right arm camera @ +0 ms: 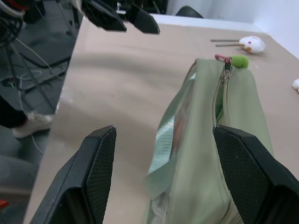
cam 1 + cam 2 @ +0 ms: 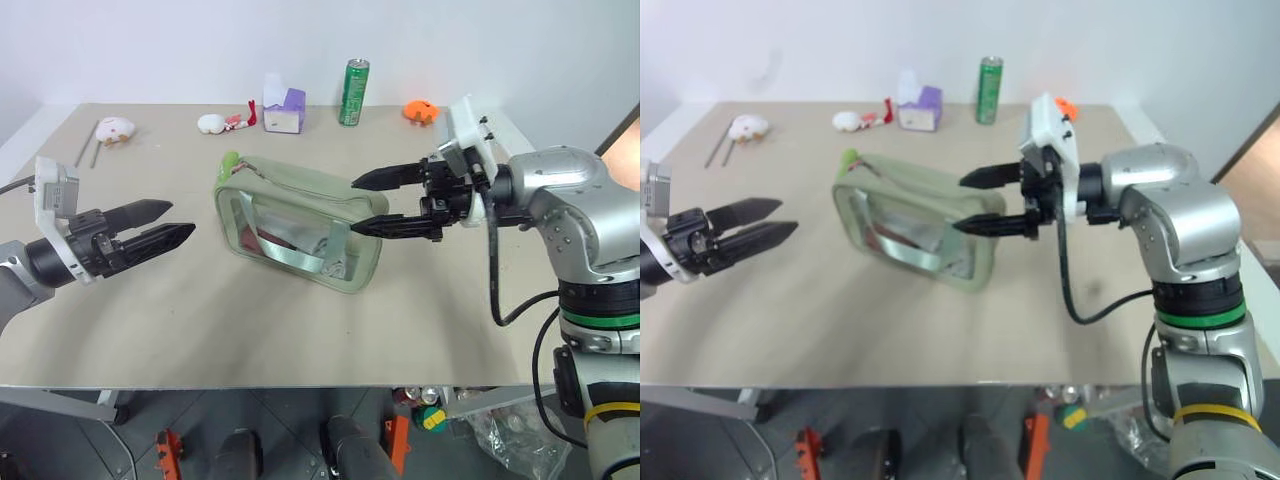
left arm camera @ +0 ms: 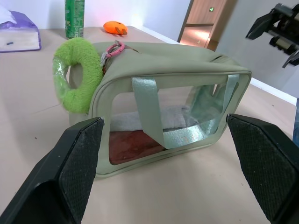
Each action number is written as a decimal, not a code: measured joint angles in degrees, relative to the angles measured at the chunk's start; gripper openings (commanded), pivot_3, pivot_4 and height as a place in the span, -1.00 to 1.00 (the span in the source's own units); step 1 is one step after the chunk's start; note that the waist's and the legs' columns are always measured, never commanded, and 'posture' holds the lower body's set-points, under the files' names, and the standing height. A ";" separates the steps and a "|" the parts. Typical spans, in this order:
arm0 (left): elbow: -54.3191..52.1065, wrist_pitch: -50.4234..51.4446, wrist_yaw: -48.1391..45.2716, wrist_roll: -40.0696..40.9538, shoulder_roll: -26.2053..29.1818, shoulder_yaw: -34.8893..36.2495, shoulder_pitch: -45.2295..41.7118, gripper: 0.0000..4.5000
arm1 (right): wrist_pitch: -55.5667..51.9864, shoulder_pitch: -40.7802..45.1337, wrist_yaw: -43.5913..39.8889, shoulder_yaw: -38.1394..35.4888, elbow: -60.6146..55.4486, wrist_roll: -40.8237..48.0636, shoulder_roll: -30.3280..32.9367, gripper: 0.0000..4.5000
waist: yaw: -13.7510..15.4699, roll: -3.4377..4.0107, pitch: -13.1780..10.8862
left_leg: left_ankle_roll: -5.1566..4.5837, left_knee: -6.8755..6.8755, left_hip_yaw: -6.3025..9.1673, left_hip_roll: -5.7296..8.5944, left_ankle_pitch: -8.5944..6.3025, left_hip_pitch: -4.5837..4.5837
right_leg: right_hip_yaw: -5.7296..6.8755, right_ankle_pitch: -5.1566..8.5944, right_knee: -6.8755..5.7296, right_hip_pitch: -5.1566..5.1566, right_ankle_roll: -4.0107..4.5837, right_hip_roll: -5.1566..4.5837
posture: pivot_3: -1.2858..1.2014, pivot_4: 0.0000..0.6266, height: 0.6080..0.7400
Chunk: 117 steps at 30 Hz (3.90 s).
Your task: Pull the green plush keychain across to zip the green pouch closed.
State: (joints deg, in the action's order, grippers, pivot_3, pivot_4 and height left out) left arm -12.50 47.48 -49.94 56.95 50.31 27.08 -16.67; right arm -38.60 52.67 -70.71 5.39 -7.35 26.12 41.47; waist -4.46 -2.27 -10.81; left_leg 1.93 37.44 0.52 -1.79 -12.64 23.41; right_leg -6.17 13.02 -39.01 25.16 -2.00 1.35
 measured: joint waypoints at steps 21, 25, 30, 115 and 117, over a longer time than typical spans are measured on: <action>-0.60 0.00 1.29 0.53 -0.10 0.28 0.38 0.94 | 12.89 -2.67 0.73 8.19 6.78 -11.60 -1.34 -0.98 | 0.03 -0.01 0.01 | 0.00 -0.05 0.01 0.01 -0.01 0.03 | 0.00 0.05 0.01 0.02 0.01 -0.01 | 0.03 -0.52 1.00; -0.78 0.00 1.93 0.79 -0.11 0.39 0.83 0.94 | 14.48 -2.68 0.71 8.19 7.97 -12.32 -1.69 -0.98 | 0.02 -0.01 0.01 | 0.00 -0.05 0.02 0.00 -0.01 0.02 | 0.00 0.05 0.00 0.01 0.01 0.00 | 0.03 -0.52 1.00; -0.87 -0.01 2.01 0.96 -0.11 0.52 1.06 0.94 | 17.48 -2.95 0.63 7.92 9.81 -12.86 -2.18 -0.98 | 0.01 -0.02 0.01 | 0.00 -0.04 0.02 0.00 -0.01 0.00 | 0.00 0.04 0.00 0.00 0.01 0.00 | 0.03 -0.52 1.00; 20.07 1.38 -0.49 -8.60 -9.00 -9.58 -13.24 0.12 | 36.20 -10.66 -4.88 5.34 6.26 -15.74 1.75 -1.00 | -0.32 -0.06 0.03 | 0.03 -0.07 -0.01 -0.33 0.00 -0.12 | -0.03 -0.12 -0.02 -0.01 0.30 0.42 | 0.03 -0.52 1.00; 20.61 1.35 -0.58 -8.63 -9.23 -9.58 -13.40 -0.16 | 36.02 -11.21 -4.42 5.22 5.63 -15.71 1.95 -1.00 | -0.32 -0.06 0.03 | 0.03 -0.07 -0.01 -0.33 0.00 -0.12 | -0.03 -0.12 -0.02 -0.01 0.30 0.42 | 0.03 -0.52 1.00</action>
State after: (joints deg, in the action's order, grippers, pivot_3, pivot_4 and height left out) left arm 8.12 48.84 -50.52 48.33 41.08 17.50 -30.07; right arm -2.58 41.47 -75.13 10.61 -1.73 10.41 43.42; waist -4.78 -2.33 -10.78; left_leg 1.97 37.37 0.51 -2.12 -12.64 23.29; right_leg -6.20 12.90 -39.03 25.15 -1.70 1.77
